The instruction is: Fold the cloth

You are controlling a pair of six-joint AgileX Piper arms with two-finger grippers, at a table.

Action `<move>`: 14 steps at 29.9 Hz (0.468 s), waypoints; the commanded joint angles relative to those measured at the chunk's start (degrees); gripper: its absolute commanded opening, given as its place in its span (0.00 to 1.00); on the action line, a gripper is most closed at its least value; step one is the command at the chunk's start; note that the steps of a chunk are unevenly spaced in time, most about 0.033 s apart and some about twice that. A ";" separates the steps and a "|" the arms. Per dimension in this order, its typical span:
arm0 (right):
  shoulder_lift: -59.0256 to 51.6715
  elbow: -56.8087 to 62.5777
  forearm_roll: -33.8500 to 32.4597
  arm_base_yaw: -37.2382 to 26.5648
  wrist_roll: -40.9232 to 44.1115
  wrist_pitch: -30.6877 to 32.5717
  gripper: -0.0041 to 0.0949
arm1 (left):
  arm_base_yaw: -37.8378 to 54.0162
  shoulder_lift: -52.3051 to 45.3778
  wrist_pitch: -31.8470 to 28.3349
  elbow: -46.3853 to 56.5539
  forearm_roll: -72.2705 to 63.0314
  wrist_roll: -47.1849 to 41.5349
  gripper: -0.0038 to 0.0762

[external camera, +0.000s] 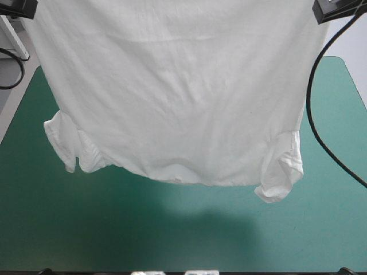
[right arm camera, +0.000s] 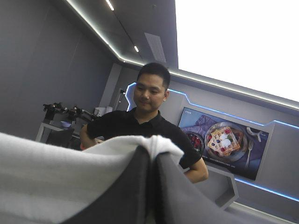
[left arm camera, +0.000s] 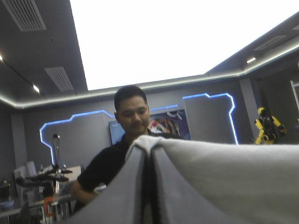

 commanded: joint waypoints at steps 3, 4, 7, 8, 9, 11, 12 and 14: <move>2.48 -1.23 -0.58 -0.05 3.81 1.72 0.02 | -0.39 3.61 3.84 -1.07 -1.56 -0.81 0.04; 3.37 -1.23 -1.45 -0.05 5.42 3.23 0.02 | -0.39 4.98 4.01 -1.07 -1.26 -1.11 0.04; 7.40 -1.23 -8.56 -0.05 11.49 4.37 0.02 | -0.12 8.93 0.33 -1.07 -0.80 -1.85 0.04; 8.88 -1.23 -12.36 -0.05 13.92 3.21 0.02 | 0.63 10.57 -2.84 -1.07 -0.80 -1.85 0.04; 10.38 -1.23 -16.33 -0.05 17.17 1.30 0.02 | 1.56 11.55 -5.20 -1.07 -1.23 -1.85 0.04; 12.61 -1.23 -23.39 -0.68 24.58 -2.32 0.02 | 3.47 13.67 -10.82 -1.18 -1.47 -3.21 0.04; 13.67 -1.23 -26.63 -1.82 29.10 -4.02 0.02 | 4.33 14.41 -13.13 -1.28 -1.46 -4.22 0.04; 15.33 -1.45 -30.21 -4.48 35.87 -7.42 0.02 | 6.41 16.11 -18.00 -2.02 -1.46 -4.91 0.04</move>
